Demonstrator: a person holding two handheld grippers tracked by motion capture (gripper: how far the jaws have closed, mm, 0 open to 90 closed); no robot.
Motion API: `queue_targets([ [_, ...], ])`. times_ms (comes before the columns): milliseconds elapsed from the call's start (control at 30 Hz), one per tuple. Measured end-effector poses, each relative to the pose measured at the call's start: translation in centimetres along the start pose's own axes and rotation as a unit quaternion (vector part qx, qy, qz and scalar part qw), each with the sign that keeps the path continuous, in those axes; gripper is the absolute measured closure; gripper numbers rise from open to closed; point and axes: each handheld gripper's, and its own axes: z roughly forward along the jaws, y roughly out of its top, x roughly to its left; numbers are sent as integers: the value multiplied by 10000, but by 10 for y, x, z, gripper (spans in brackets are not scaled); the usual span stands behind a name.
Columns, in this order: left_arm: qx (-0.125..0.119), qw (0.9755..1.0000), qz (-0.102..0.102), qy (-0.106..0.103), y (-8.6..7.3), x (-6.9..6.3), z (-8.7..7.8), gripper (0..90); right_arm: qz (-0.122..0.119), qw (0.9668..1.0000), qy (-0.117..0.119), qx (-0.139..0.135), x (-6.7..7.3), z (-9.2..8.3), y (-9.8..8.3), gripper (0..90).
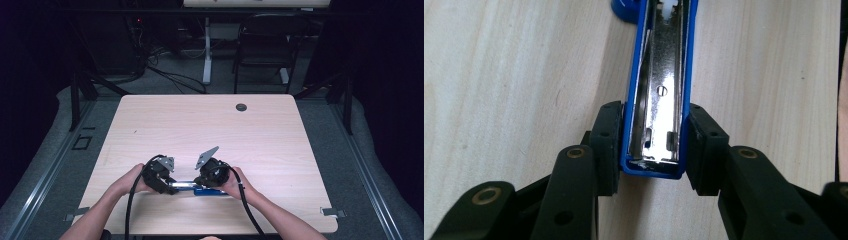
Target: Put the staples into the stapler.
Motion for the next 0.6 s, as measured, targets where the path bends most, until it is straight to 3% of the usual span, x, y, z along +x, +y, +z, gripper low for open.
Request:
queue_targets([
  [200, -261, 9995, 111, 110, 1, -1, -11, 644, -28, 10000, -7, -72, 2, -1, 1, 900],
  [600, -411, 9986, 258, 219, 4, -7, -18, 647, -34, 9999, 13, -95, 1, -2, 1, 900],
])
